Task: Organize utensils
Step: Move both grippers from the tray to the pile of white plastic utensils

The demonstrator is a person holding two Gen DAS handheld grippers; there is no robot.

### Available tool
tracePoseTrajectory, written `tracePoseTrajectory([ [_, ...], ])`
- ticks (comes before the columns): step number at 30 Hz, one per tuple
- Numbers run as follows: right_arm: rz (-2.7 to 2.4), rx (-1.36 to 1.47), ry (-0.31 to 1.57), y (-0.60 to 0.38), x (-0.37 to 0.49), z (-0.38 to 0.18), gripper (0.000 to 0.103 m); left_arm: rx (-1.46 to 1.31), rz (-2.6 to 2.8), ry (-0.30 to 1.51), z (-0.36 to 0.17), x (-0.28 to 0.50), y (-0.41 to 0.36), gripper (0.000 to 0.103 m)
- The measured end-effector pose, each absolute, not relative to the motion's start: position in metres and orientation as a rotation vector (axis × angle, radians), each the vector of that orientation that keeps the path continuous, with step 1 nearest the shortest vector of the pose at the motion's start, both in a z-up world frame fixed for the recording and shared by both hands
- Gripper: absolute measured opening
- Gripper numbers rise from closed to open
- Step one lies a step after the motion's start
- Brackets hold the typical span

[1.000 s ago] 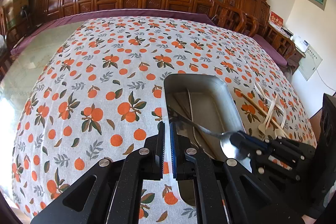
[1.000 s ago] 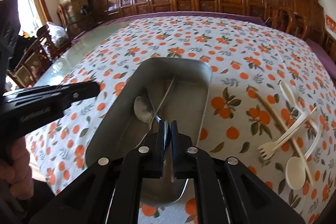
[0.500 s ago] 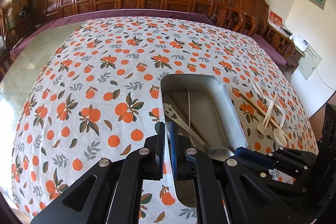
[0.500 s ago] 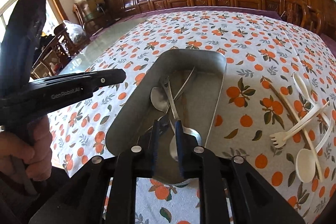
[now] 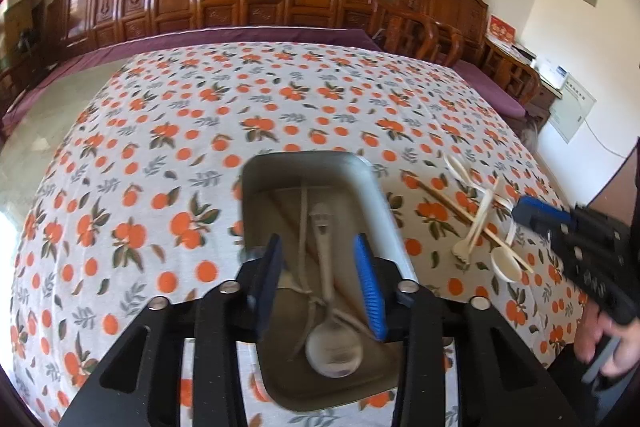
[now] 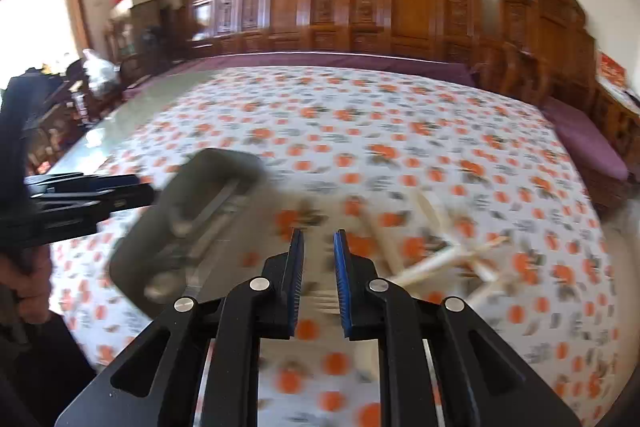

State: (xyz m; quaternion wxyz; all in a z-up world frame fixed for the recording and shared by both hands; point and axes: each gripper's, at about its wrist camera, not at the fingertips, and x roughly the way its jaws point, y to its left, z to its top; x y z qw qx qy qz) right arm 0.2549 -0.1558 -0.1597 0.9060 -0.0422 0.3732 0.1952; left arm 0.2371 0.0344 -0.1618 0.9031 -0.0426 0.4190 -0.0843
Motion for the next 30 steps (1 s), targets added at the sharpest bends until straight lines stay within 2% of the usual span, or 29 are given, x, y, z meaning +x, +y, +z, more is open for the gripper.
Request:
tracePoseTrajectory([
  [3,0.335,-0.095,0.771,-0.186,0.265,-0.165,0.017,-0.078,-0.19,0.867,-0.163,0.238,0.022,0.047],
  [7,0.272,-0.049,0.788,-0.222,0.273,-0.178,0.018,-0.069,-0.208,0.87,-0.165,0.241,0.005,0.048],
  [8,0.262,-0.04,0.792,-0.228,0.274,-0.181,0.02,-0.07,-0.214,0.871,-0.166,0.241,0.001,0.048],
  [10,0.244,-0.017,0.802,-0.24,0.272,-0.19,0.031,-0.066,-0.223,0.874,-0.167,0.242,-0.007,0.048],
  [11,0.236,-0.005,0.81,-0.246,0.272,-0.195,0.032,-0.063,-0.226,0.875,-0.168,0.242,-0.01,0.048],
  [20,0.225,0.01,0.928,-0.251,0.277,-0.234,0.032,-0.045,-0.265,0.879,-0.172,0.241,-0.035,0.048],
  [30,0.301,-0.019,0.919,-0.232,0.275,-0.235,0.032,-0.025,-0.289,0.896,-0.178,0.238,-0.049,0.048],
])
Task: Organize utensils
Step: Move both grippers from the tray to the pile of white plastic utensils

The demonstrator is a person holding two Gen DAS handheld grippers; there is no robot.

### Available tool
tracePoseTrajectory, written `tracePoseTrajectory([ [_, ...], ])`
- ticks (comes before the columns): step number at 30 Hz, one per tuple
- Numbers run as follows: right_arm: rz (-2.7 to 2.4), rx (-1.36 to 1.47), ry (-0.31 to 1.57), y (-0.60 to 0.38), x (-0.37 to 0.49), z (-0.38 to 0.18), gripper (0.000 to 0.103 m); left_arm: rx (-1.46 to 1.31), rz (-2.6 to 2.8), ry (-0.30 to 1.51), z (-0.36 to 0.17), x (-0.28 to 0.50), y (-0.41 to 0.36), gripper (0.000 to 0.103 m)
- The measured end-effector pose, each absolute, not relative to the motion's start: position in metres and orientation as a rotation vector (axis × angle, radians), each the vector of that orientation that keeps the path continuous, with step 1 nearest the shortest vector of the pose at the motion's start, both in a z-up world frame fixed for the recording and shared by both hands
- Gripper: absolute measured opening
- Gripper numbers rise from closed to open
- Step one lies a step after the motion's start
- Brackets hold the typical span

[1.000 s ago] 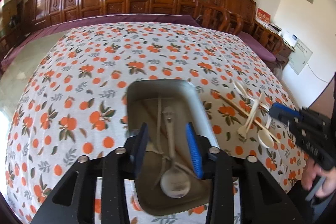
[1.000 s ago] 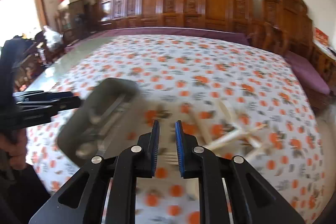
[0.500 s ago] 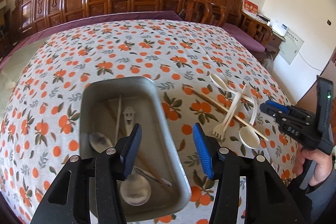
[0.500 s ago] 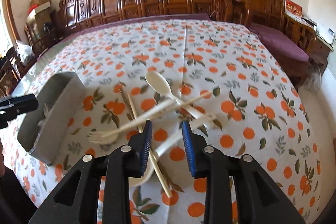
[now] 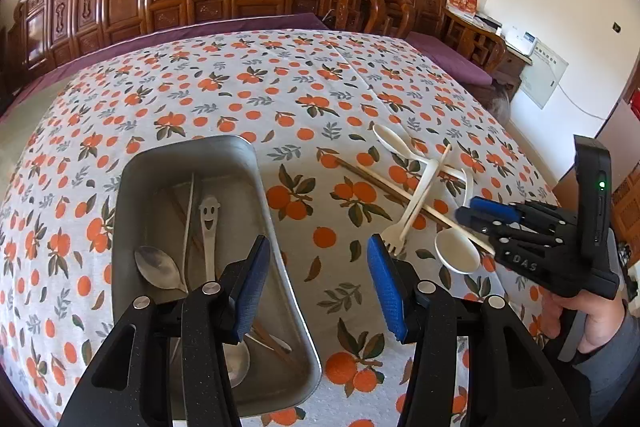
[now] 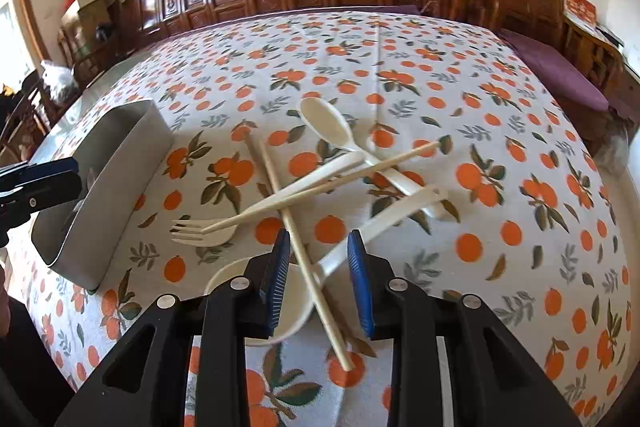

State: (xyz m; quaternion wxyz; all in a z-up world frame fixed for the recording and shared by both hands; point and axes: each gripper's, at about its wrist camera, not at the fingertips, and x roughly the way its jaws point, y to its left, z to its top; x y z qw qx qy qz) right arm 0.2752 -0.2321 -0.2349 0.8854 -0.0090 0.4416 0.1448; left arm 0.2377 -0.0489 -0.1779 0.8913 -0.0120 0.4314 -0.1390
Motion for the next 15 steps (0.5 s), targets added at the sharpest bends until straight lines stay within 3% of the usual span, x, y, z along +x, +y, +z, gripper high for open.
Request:
tracePoseTrajectory([
  [15,0.255,0.053,0.874,-0.263,0.292,-0.222,0.028,0.024,-0.357,0.904,-0.18,0.238,-0.081,0.046],
])
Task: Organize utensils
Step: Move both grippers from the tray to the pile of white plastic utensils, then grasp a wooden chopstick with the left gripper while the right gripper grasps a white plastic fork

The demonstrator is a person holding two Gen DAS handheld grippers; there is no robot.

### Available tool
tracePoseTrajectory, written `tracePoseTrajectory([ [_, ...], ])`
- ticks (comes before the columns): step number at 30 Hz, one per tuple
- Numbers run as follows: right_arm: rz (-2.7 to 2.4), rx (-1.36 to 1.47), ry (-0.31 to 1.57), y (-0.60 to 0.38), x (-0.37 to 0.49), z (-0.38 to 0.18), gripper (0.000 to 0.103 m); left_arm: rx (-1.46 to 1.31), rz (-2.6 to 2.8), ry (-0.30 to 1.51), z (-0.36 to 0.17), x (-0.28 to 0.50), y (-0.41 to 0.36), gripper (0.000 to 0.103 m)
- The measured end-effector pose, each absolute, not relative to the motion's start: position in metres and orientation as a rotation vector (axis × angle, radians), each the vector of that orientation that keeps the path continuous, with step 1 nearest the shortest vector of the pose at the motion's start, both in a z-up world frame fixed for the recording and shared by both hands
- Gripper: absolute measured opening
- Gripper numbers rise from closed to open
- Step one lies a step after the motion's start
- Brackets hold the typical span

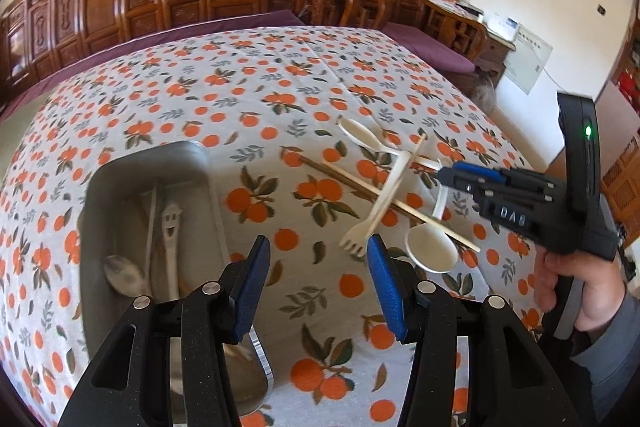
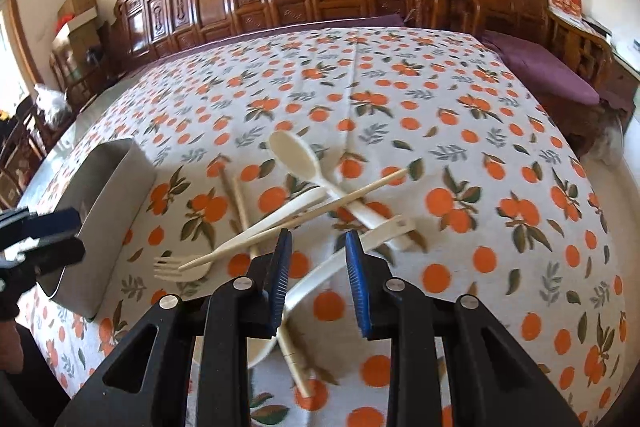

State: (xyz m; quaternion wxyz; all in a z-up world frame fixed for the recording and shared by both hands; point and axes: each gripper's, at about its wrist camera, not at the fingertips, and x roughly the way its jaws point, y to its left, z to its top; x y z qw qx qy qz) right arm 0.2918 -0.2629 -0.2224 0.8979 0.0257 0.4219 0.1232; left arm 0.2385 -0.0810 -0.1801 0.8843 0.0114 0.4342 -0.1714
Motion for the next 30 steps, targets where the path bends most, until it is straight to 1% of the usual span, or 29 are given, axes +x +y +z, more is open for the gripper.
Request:
tracePoseTrajectory([
  [1,0.253,0.058,0.872,-0.266,0.292,-0.222,0.027,0.037,-0.366,0.906,-0.181,0.24,-0.087,0.041],
  [5,0.252,0.077,0.864,-0.278,0.294,-0.22,0.026,0.103,-0.394,0.919,-0.188,0.249,-0.111,0.032],
  [7,0.252,0.088,0.863,-0.282,0.294,-0.22,0.026,0.134,-0.408,0.936,-0.196,0.257,-0.124,0.03],
  [12,0.248,0.116,0.869,-0.291,0.295,-0.222,0.026,0.19,-0.442,0.969,-0.215,0.273,-0.153,0.028],
  [14,0.246,0.132,0.871,-0.295,0.296,-0.222,0.026,0.206,-0.442,0.978,-0.222,0.279,-0.159,0.027],
  [18,0.247,0.15,0.873,-0.299,0.296,-0.223,0.026,0.221,-0.438,1.004,-0.234,0.288,-0.165,0.023],
  [20,0.248,0.156,0.875,-0.3,0.296,-0.224,0.026,0.217,-0.443,1.011,-0.237,0.289,-0.166,0.018],
  [21,0.25,0.158,0.876,-0.299,0.297,-0.224,0.026,0.212,-0.444,1.01,-0.238,0.289,-0.166,0.012],
  [22,0.251,0.158,0.877,-0.299,0.297,-0.224,0.026,0.207,-0.445,1.007,-0.238,0.289,-0.166,0.009],
  [24,0.255,0.153,0.881,-0.297,0.297,-0.225,0.026,0.186,-0.456,0.993,-0.235,0.287,-0.164,0.004],
  [30,0.261,0.139,0.891,-0.288,0.299,-0.228,0.026,0.137,-0.497,0.962,-0.219,0.273,-0.157,0.004],
])
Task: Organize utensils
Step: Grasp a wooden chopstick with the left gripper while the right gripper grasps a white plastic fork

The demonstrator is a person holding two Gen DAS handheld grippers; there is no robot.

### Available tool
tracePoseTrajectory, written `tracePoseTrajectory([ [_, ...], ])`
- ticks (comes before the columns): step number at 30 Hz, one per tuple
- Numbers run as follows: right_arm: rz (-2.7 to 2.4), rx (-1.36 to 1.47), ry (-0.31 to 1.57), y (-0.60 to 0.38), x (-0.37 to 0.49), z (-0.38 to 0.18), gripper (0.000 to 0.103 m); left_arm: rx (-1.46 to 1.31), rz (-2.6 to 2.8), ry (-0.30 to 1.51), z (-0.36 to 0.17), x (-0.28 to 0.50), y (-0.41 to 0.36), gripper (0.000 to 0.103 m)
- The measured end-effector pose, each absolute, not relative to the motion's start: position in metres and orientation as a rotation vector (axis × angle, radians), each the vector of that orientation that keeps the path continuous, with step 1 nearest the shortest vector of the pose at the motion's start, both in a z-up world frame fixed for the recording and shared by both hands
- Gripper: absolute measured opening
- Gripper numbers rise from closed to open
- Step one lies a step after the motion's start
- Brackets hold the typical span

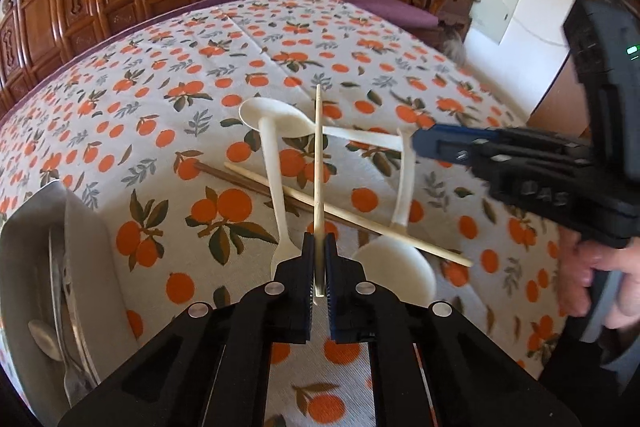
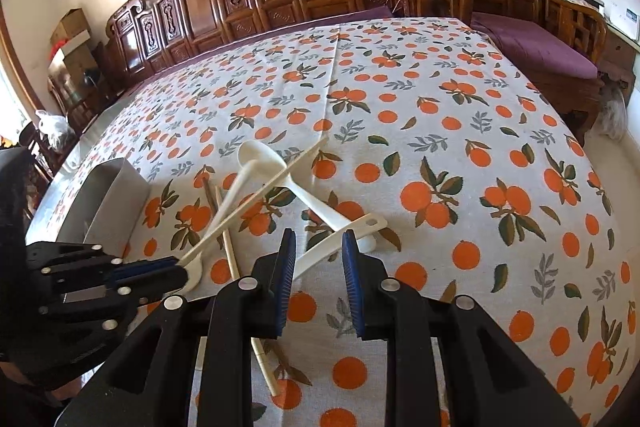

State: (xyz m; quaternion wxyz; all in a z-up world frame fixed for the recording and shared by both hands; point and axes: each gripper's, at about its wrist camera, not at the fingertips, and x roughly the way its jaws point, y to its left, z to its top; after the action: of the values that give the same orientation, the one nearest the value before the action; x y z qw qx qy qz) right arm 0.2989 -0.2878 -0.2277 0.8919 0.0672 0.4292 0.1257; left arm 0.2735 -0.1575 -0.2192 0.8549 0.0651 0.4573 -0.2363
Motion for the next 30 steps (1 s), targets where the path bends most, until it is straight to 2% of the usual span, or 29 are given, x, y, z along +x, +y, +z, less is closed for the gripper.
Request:
tracePoseTrajectory([
  [16,0.371,0.114,0.898,-0.22,0.306,-0.229,0.024,0.049,-0.454,0.841,-0.165,0.248,-0.099,0.004],
  [30,0.32,-0.007,0.98,-0.169,0.313,-0.254,0.024,0.037,-0.411,0.808,-0.152,0.248,-0.074,0.004],
])
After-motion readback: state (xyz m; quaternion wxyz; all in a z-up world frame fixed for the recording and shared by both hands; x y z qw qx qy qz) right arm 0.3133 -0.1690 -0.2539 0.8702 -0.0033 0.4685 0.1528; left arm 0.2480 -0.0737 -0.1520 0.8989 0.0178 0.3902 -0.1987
